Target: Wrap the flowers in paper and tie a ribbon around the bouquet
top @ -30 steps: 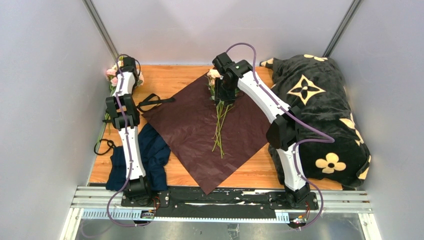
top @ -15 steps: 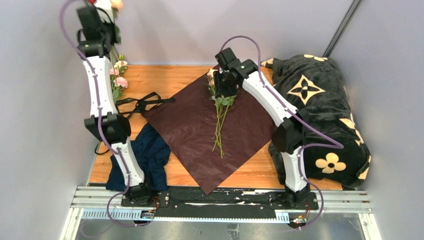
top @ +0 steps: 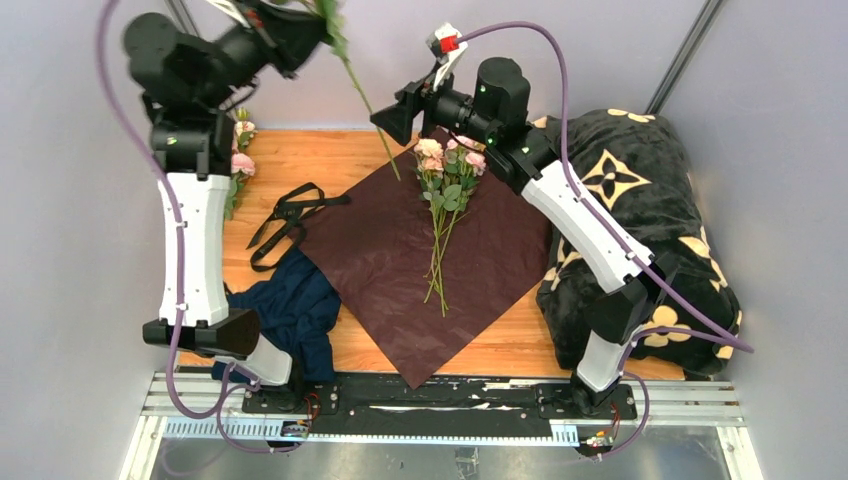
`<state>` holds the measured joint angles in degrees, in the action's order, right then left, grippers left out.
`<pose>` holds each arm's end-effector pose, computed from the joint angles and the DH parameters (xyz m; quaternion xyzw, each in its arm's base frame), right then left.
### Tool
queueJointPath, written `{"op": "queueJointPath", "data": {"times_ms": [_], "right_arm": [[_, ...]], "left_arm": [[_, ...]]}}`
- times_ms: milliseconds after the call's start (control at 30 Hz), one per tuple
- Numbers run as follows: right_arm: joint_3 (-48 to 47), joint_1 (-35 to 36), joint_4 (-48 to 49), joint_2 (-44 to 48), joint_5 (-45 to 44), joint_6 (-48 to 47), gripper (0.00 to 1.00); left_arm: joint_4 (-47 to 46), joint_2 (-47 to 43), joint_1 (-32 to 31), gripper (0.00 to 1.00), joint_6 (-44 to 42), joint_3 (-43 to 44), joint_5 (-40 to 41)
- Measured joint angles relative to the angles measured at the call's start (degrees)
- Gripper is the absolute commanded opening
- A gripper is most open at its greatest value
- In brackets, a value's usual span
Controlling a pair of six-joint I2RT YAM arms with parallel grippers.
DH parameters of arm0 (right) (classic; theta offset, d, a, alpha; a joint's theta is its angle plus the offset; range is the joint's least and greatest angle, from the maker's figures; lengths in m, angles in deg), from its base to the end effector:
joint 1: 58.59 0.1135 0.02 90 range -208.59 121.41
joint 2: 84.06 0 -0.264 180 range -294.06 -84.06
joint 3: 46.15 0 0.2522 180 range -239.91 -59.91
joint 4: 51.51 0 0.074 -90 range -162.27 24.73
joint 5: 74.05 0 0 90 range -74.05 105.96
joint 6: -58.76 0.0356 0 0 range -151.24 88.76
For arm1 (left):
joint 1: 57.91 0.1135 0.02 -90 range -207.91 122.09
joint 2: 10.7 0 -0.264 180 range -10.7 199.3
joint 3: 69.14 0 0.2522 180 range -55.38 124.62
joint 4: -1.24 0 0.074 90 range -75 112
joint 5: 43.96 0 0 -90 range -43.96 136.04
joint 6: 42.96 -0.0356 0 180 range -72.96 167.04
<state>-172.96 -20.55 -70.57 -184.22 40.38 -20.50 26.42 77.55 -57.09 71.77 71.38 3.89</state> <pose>0.3040 0.2565 0.5005 -0.3066 0.5881 0.4306 0.6121 0.2560 -0.0202 0.6226 0.1915 0.5427 -0.3485 0.7399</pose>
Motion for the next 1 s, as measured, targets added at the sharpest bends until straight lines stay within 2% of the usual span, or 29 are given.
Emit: {"op": "queueJointPath", "data": {"times_ms": [100, 167, 233, 267, 300, 333, 467, 500, 533, 567, 600, 667, 767, 900, 967, 1000], "right_arm": [[-3.91, 1.4, 3.58, -0.28, 3.02, -0.09, 0.78], [-5.01, 2.01, 5.86, 0.0, 4.59, -0.09, 0.72], [-5.18, 2.19, 7.21, 0.28, 5.42, 0.0, 0.35], [-5.18, 2.19, 7.52, 0.31, 5.66, -0.11, 0.23], [-5.16, 2.19, 7.5, 0.26, 5.84, -0.31, 0.05], [-5.16, 2.16, 7.15, 0.17, 5.77, 0.31, 0.0], [-5.03, 2.16, 6.14, 0.35, 5.55, 0.48, 0.0], [-4.72, 2.16, 6.05, 0.52, 5.42, 0.46, 0.0], [-4.07, 2.16, 5.92, 0.96, 5.35, 0.59, 0.0], [-3.52, 2.05, 5.86, 1.25, 5.27, 1.01, 0.0], [-2.58, 1.99, 5.84, 1.75, 4.98, 1.77, 0.0], [0.42, 1.42, 4.42, 2.89, 3.26, 3.85, 0.0], [6.71, -0.79, 0.94, 3.69, -2.25, 10.21, 0.0], [13.53, -3.96, -8.87, 0.11, -9.75, 18.1, 0.0], [13.86, -4.9, -15.72, -5.7, -13.03, 20.02, 0.0], [13.84, -4.96, -17.77, -8.22, -13.77, 20.31, 0.0]], "left_arm": [[1.7, 0.46, -6.16, 0.0, 0.59, -2.82, -3.98], [2.19, 1.31, -7.5, 0.0, 1.49, -2.86, -5.31], [2.19, 1.73, -8.22, 0.0, 2.34, -2.86, -6.19], [2.16, 1.79, -8.5, 0.0, 2.89, -2.86, -6.56], [2.01, 1.81, -8.79, 0.0, 3.34, -2.86, -6.93], [1.73, 1.79, -9.22, 0.0, 3.89, -2.73, -7.54], [1.01, 1.9, -9.66, 0.0, 5.18, -2.49, -8.85], [1.05, 1.92, -9.62, 0.04, 5.49, -2.47, -9.11], [1.49, 1.92, -9.64, 0.54, 5.51, -2.47, -9.31], [2.01, 1.92, -9.68, 0.94, 5.33, -2.47, -9.27], [2.97, 1.95, -9.7, 0.99, 4.5, -2.51, -9.03], [6.8, 1.73, -9.84, 1.0, 0.98, -2.67, -6.58], [14.99, 0.46, -10.1, 1.0, -8.85, -5.9, 4.85], [23.96, 2.36, -10.32, 1.0, -25.33, -13.16, 32.22], [27.87, 7.89, -9.97, 1.0, -33.11, -14.58, 46.25], [29.31, 10.8, -9.62, 1.0, -35.65, -14.67, 50.53]]}}
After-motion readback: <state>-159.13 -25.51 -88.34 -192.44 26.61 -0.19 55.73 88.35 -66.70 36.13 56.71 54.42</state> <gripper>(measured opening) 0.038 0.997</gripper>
